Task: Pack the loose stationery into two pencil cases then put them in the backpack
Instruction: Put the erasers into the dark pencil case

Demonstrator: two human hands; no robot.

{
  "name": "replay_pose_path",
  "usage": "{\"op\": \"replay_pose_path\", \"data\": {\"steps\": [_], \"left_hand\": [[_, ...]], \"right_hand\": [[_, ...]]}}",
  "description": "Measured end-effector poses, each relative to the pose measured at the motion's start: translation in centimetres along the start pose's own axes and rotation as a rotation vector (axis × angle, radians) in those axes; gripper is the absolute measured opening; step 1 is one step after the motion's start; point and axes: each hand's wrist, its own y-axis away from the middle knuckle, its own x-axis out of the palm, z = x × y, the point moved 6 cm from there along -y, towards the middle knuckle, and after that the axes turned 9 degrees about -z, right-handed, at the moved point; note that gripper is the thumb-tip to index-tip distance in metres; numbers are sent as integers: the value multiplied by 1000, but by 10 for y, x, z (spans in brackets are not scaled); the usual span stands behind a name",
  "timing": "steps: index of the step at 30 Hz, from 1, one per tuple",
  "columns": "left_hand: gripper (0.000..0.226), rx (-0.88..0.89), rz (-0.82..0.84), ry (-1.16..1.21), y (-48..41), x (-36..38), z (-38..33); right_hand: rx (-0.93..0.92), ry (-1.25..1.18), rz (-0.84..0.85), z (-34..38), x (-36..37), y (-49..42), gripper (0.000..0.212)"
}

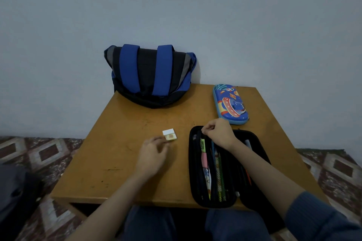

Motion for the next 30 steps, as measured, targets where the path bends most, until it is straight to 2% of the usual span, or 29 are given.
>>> {"op": "replay_pose_path", "data": {"steps": [3,6,12,17,22,26,28,30], "left_hand": [[48,-71,-12,-233,-3,-17,50],[52,-19,-8,-327,-1,-18,61],[50,5,-62,-319,-1,-17,60],[49,8,-100,-307,-2,-17,62],[49,16,-115,-293,-3,-17,62],[50,17,-116,-293,-3,-17,63],[50,17,-119,-295,-3,-16,63],[49,19,-122,-294,-3,-17,64]], "right_hand": [[-32,21,-27,15,8,-3,14],[-84,60,-5,33,26,-3,16],[-46,194,78,56,70,-5,21],[-68,402,53,71,89,-9,47],[-71,447,55,80,95,-11,45],[-88,419,40,84,98,-9,40],[-78,310,18,83,97,-11,27],[-30,115,-28,81,93,-15,31]]}}
